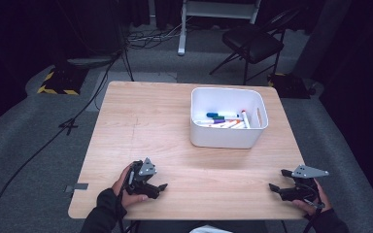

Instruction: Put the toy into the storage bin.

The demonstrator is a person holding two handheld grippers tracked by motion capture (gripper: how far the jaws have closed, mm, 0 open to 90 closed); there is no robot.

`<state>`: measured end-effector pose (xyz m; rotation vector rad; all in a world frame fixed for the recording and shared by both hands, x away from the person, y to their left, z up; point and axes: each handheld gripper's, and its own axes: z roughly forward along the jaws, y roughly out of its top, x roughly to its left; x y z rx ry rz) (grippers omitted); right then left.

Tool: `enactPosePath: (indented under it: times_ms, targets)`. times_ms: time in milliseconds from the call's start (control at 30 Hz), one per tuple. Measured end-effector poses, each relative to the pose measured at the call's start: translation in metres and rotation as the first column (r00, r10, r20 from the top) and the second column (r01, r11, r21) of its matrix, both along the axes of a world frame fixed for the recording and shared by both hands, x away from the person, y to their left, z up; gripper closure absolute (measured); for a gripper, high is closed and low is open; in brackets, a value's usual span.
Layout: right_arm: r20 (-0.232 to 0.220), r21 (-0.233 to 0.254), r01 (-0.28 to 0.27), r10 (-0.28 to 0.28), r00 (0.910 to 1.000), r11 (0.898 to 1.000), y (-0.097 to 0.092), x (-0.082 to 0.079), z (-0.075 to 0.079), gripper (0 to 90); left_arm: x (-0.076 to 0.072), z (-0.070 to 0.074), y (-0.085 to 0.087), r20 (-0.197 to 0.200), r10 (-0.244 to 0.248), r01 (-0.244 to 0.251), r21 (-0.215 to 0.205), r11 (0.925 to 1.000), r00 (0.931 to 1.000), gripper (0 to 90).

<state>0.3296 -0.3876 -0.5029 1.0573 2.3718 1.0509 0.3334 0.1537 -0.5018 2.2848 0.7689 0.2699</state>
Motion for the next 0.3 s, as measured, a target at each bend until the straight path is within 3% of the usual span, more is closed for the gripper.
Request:
enactPosePath:
  times_ms: [300]
  targets:
    - [-0.004,-0.005,-0.01,0.01,0.9999,1.0,0.0022,0.0012,-0.0005,11.8,0.0006,0.0003,-0.0001,0.006,0.002,-0.002,0.005,1.0,1.0,15.0]
